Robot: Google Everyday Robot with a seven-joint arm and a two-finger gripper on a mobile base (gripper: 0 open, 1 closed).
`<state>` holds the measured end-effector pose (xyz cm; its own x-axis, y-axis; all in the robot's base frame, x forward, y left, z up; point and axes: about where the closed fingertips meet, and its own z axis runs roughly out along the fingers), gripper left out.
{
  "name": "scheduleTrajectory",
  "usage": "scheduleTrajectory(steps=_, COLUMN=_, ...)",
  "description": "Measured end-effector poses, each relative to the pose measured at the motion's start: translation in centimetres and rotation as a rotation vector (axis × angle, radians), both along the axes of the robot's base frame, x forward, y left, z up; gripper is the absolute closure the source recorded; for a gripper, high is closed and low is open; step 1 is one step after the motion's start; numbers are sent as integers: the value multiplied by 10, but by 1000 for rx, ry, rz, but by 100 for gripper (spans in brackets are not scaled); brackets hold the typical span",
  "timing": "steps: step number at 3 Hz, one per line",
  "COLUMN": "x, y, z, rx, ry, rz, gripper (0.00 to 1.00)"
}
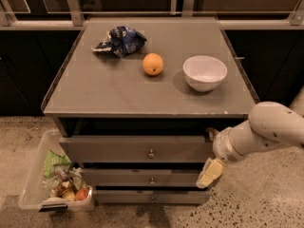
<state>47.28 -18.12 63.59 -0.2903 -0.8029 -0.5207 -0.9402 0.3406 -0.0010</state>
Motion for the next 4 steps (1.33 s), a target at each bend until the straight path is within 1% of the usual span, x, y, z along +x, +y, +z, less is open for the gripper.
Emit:
scheduleTrajectory(steps=1, x=-1, y=0, z=2, rx=1, ry=4, rz=-1, gripper=0)
scheduleTrajectory(steps=2, x=-9, y=1, z=1, rx=2, ry=27, rz=7, gripper=0)
scheduleTrajectory(steps=3, x=-9, y=1, z=4, rx=2, ry=27, rz=7, gripper=0)
scheduleTrajectory(steps=4, x=-23, y=4, z=3, rx=9, ry=63, rz=31, gripper=0)
